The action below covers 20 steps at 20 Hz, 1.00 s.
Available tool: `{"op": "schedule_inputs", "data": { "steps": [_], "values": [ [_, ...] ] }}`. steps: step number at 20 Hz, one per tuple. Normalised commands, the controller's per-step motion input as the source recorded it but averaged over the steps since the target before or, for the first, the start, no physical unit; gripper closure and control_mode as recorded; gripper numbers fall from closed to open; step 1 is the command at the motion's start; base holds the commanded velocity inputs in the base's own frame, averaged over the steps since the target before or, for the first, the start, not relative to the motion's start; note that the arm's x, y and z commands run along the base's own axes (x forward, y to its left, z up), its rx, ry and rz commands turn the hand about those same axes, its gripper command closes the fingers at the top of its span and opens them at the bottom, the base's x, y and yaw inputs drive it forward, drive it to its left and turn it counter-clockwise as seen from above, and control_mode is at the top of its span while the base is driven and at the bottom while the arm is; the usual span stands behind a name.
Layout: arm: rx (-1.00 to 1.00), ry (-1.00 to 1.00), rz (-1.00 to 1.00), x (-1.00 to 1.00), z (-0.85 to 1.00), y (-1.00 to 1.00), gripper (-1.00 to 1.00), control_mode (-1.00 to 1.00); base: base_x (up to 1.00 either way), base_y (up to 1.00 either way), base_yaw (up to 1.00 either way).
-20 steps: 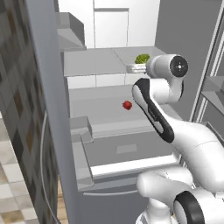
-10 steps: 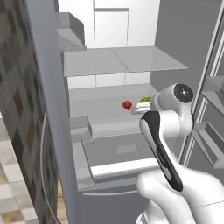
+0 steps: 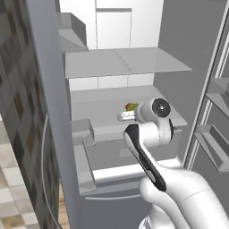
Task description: Place the ketchup and mayonnaise from the counter to the top shelf of the fridge. If the existing items in the fridge are on the top shelf, move them to other shelves.
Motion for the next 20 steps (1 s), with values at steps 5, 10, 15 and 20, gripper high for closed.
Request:
{"op": "schedule_inputs", "data": {
  "steps": [5,10,15,20],
  "values": [
    [0.00,-0.05,0.00,0.89,-0.22,0.24,1.00,-1.00,0.00,0.00,0.00],
    [0.00,0.02,0.01,0.68,-0.06,0.09,1.00,-1.00,0.00,0.00,0.00],
    [0.00,0.15,0.03,0.49,0.00,0.00,1.00,-1.00,0.00,0.00,0.00],
    [0.00,0.20,0.01,0.31,-0.08,0.00,1.00,-1.00,0.00,0.00,0.00]
  ]
}}
